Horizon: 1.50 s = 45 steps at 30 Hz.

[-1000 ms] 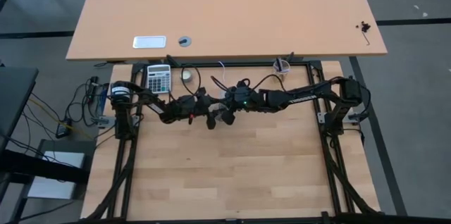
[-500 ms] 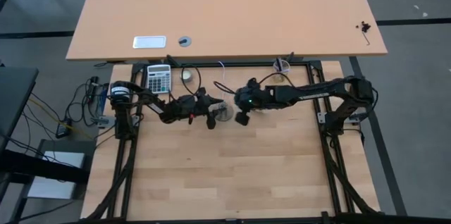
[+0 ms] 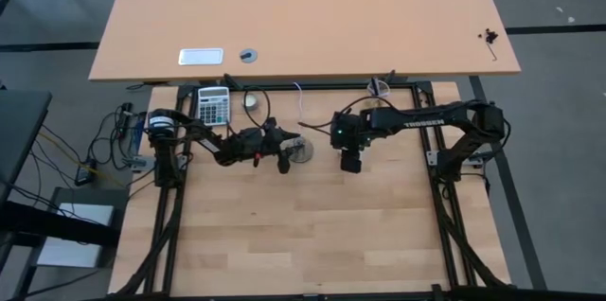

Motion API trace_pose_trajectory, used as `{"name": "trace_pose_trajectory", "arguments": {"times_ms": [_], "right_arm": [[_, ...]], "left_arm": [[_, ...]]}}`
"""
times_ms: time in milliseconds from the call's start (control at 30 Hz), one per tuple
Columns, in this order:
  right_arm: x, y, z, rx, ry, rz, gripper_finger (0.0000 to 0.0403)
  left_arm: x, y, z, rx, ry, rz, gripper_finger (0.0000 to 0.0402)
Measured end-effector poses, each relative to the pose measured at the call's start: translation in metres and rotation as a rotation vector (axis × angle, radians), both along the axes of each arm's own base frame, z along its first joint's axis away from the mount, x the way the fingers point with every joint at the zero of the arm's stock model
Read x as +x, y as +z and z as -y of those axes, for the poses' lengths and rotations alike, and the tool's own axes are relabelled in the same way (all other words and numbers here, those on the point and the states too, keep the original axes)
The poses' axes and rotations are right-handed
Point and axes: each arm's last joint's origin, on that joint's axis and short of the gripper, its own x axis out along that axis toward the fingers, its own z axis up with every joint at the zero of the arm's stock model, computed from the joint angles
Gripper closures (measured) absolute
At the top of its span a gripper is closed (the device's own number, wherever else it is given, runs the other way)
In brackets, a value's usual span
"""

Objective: Screw lightbulb
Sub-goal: Insert the lightbulb into the lamp

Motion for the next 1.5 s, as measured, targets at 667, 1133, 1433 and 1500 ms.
{"name": "trace_pose_trajectory", "arguments": {"times_ms": [667,1133,1433,1500], "right_arm": [[0.01,-0.061,-0.018,0.07,-0.136,-0.17,0.0161],[0.015,-0.031,-0.024,0.051,-0.054,-0.034,0.0243],[0.038,-0.003,-0.042,0.029,0.035,0.149,0.0241],[0.044,0.003,-0.045,0.03,0.052,0.193,0.0241]], "left_arm": [[0.0,0.001,0.0,0.0,-0.002,-0.001,0.0208],[-0.003,0.022,0.004,-0.027,-0.08,0.022,0.0209],[0.009,0.041,0.023,-0.043,-0.278,0.075,0.0209],[0.017,0.043,0.029,-0.053,-0.307,0.036,0.0208]]}}
